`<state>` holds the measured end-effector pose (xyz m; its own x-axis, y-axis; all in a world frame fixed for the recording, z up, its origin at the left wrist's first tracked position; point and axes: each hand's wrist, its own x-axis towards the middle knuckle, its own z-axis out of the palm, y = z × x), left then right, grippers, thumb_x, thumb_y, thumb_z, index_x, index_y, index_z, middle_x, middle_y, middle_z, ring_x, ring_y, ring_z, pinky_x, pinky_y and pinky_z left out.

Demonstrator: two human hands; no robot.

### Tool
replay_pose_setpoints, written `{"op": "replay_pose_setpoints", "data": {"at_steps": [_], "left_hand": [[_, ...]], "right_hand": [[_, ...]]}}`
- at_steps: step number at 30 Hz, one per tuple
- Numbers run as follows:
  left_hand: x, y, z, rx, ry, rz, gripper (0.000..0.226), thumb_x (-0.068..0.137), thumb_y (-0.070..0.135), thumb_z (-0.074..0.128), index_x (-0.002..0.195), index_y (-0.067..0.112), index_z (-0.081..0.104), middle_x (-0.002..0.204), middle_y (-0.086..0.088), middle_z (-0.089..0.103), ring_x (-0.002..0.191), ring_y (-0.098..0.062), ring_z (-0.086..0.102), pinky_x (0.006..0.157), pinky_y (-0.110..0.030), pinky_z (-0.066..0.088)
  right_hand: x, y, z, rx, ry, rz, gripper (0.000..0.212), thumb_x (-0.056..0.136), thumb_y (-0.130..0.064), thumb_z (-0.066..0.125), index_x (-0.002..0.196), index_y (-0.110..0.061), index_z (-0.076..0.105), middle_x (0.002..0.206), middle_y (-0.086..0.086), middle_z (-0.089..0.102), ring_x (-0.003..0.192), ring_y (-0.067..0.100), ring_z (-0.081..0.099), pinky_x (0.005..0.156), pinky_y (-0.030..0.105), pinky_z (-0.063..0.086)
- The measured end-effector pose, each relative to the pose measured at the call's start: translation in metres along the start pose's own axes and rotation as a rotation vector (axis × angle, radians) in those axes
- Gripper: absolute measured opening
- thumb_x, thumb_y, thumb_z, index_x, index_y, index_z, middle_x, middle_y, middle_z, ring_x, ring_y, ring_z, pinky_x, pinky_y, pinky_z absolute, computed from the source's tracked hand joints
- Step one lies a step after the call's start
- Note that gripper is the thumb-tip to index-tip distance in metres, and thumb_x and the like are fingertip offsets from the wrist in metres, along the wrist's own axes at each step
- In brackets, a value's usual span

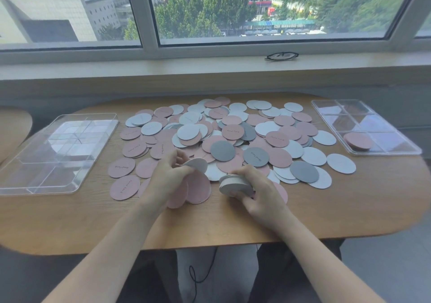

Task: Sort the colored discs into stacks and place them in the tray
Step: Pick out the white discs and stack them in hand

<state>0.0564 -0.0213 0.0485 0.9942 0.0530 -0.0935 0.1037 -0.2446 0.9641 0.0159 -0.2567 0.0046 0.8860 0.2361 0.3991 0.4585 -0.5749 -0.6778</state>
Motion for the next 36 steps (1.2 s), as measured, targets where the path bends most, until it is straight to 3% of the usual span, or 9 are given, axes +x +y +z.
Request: {"op": "replay_pose_setpoints", "data": {"at_steps": [5,7,10,16,19,22,26,32,36], "left_hand": [[-0.009,0.006,-0.006,0.006,-0.035,0.078,0.02,0.069,0.024,0.074,0.086,0.023,0.063,0.086,-0.007,0.073,0.078,-0.014,0.065,0.073,-0.029,0.046],[-0.012,0.007,-0.001,0.071,-0.066,0.149,0.019,0.078,0.023,0.08,0.089,0.022,0.065,0.086,0.001,0.074,0.075,-0.005,0.063,0.067,-0.018,0.044],[-0.014,0.005,0.01,0.189,-0.124,0.247,0.016,0.085,0.01,0.072,0.089,0.025,0.068,0.09,0.012,0.073,0.078,-0.003,0.064,0.066,-0.015,0.045],[-0.021,0.001,0.025,0.084,-0.291,0.302,0.015,0.09,0.003,0.069,0.102,0.012,0.067,0.102,0.001,0.074,0.097,-0.011,0.072,0.082,-0.02,0.053],[-0.017,-0.004,0.027,0.164,-0.131,0.311,0.023,0.091,0.001,0.061,0.099,0.021,0.068,0.1,0.009,0.073,0.095,-0.003,0.068,0.081,-0.02,0.051],[-0.006,-0.012,0.024,0.552,0.178,0.355,0.012,0.093,0.024,0.064,0.102,0.03,0.064,0.1,0.014,0.06,0.091,-0.007,0.056,0.075,-0.025,0.047],[0.008,-0.025,0.027,0.891,0.149,0.209,0.042,0.089,0.058,0.058,0.116,0.026,0.059,0.11,0.004,0.052,0.108,-0.018,0.05,0.087,-0.033,0.044],[0.014,-0.029,0.038,0.981,0.208,0.198,0.063,0.083,0.065,0.06,0.127,0.02,0.054,0.12,-0.001,0.052,0.117,-0.023,0.047,0.096,-0.035,0.04],[0.019,-0.027,0.03,0.9,0.133,0.151,0.058,0.08,0.063,0.066,0.122,0.023,0.056,0.116,0.001,0.053,0.116,-0.021,0.047,0.095,-0.036,0.042]], "right_hand": [[0.001,-0.001,0.0,0.023,0.002,-0.026,0.042,0.086,-0.008,0.073,0.12,-0.027,0.058,0.109,-0.012,0.058,0.106,0.008,0.057,0.085,0.018,0.043],[0.001,-0.002,0.0,0.042,0.007,-0.042,0.042,0.085,-0.004,0.072,0.12,-0.024,0.059,0.119,-0.011,0.058,0.115,0.01,0.056,0.091,0.02,0.045],[0.001,-0.004,0.0,0.063,0.011,-0.036,0.044,0.086,-0.001,0.07,0.122,-0.022,0.057,0.136,-0.015,0.054,0.128,0.01,0.052,0.094,0.023,0.047],[-0.002,-0.003,0.0,0.053,-0.009,0.092,0.057,0.086,-0.011,0.068,0.126,-0.041,0.041,0.112,-0.021,0.061,0.099,0.0,0.058,0.079,0.012,0.043],[-0.002,-0.001,0.001,0.001,0.0,0.058,0.056,0.086,-0.01,0.068,0.131,-0.035,0.048,0.119,-0.016,0.06,0.108,0.006,0.056,0.085,0.021,0.046],[-0.001,0.0,0.001,-0.033,0.003,0.041,0.048,0.086,-0.009,0.069,0.129,-0.026,0.055,0.118,-0.012,0.061,0.109,0.006,0.054,0.089,0.021,0.042],[-0.001,0.0,0.0,-0.04,0.01,0.025,0.046,0.085,-0.01,0.071,0.126,-0.025,0.056,0.114,-0.013,0.062,0.105,0.005,0.056,0.089,0.022,0.044],[-0.001,-0.002,0.0,-0.027,0.009,0.023,0.044,0.085,-0.011,0.07,0.126,-0.021,0.057,0.114,-0.011,0.062,0.105,0.005,0.056,0.09,0.02,0.043],[-0.001,-0.001,0.0,-0.021,0.003,0.027,0.043,0.086,-0.014,0.069,0.126,-0.023,0.057,0.116,-0.01,0.062,0.107,0.005,0.056,0.089,0.017,0.043]]}}
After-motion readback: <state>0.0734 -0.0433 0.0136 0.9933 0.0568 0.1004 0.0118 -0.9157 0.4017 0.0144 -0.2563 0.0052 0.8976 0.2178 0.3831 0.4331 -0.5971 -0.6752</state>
